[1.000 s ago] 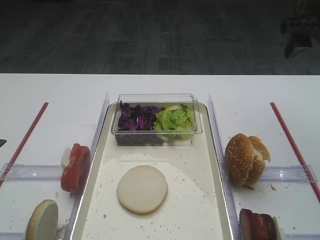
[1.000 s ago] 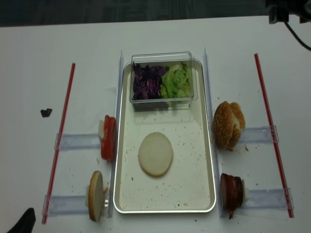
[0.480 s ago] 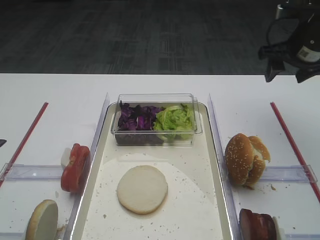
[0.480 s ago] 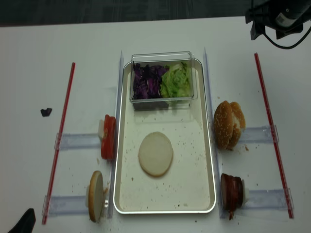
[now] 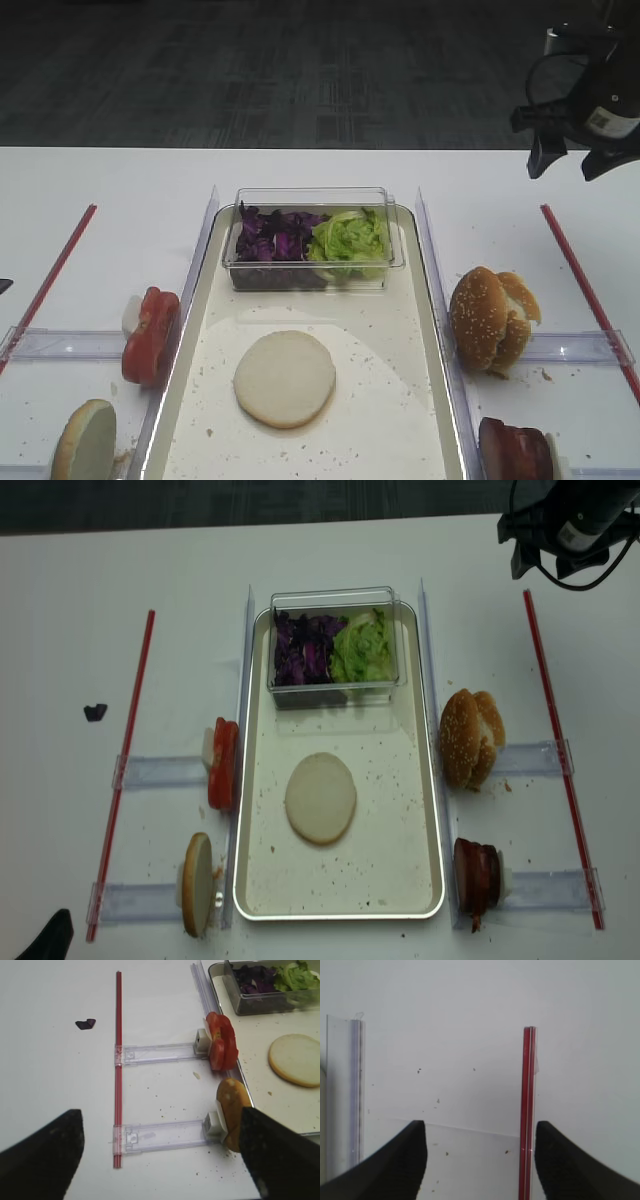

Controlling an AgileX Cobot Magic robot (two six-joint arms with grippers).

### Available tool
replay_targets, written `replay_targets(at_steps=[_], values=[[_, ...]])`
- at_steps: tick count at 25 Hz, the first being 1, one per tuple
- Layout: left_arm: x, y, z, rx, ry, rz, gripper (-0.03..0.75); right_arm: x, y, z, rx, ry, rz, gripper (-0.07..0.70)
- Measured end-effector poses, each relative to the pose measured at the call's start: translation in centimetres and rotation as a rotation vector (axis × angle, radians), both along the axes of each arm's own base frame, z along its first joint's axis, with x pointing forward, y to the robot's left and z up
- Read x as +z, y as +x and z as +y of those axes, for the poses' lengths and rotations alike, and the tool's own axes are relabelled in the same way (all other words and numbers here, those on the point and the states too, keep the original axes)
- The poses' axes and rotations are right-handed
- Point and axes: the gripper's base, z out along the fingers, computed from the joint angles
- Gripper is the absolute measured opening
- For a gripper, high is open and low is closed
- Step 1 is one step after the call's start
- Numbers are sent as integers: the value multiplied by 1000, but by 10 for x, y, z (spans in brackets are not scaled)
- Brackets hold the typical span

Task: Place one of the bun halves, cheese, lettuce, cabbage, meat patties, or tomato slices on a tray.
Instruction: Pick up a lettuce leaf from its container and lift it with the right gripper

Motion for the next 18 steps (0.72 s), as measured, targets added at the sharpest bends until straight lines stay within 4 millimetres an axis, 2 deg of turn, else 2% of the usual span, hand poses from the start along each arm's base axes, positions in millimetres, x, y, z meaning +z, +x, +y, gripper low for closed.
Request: replay_targets(at_steps=[6, 9, 18], values=[[0, 0, 0, 0, 0, 0, 580, -1, -3, 1, 25, -4, 30, 488], [0, 0, 0, 0, 0, 0, 580, -1, -4, 9, 53, -11, 36, 489], [0, 0, 0, 0, 0, 0, 580, -2, -10, 67, 210, -34, 38, 488]])
